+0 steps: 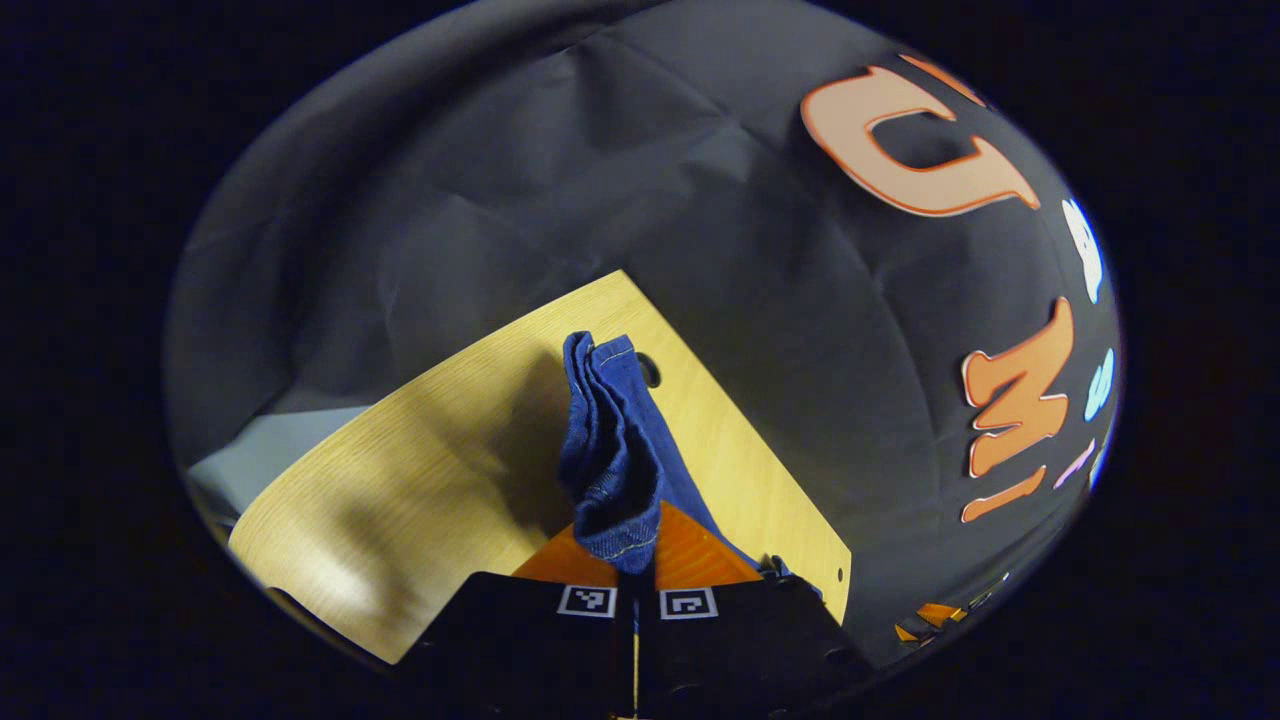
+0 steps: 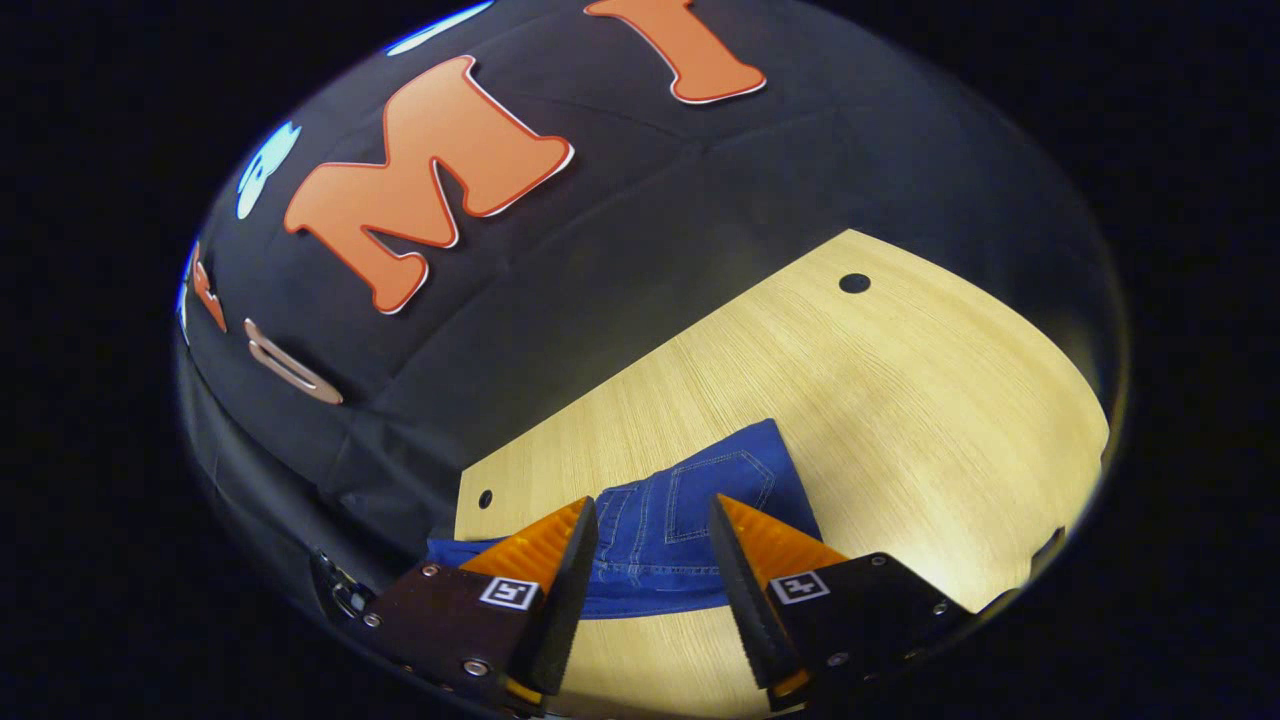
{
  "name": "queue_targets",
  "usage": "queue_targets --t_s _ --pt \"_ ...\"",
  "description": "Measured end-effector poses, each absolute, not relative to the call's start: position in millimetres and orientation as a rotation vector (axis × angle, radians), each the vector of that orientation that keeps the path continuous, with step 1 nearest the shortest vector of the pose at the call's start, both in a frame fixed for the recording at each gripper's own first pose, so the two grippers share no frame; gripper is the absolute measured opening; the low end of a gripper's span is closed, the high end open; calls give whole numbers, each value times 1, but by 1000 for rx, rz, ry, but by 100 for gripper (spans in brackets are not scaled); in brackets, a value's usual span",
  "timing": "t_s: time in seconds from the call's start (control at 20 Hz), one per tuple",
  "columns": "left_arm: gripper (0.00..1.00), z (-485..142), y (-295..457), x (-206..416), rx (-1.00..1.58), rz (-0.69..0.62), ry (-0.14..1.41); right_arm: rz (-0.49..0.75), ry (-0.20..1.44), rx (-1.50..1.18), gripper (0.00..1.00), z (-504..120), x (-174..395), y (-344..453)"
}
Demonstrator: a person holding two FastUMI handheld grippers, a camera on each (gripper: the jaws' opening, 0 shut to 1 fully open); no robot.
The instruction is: Grasp the waist and the cuffs of the jeans and fold them to make the two legs overlap; first hold the waist and fold one-third of the jeans toward the cuffs, then hold the cuffs and fold the remaining one-third in the same direction to finish folding.
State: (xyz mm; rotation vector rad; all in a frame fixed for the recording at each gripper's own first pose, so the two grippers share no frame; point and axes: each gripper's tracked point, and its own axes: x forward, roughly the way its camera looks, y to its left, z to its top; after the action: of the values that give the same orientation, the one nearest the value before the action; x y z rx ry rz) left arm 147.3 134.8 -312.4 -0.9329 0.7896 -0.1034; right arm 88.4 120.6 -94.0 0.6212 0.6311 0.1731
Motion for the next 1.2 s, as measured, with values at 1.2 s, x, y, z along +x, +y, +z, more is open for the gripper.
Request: queue_targets --t_s 1.2 --pt "2 -113 -219 118 -522 -590 708 315 558 453 98 -108 73 28"
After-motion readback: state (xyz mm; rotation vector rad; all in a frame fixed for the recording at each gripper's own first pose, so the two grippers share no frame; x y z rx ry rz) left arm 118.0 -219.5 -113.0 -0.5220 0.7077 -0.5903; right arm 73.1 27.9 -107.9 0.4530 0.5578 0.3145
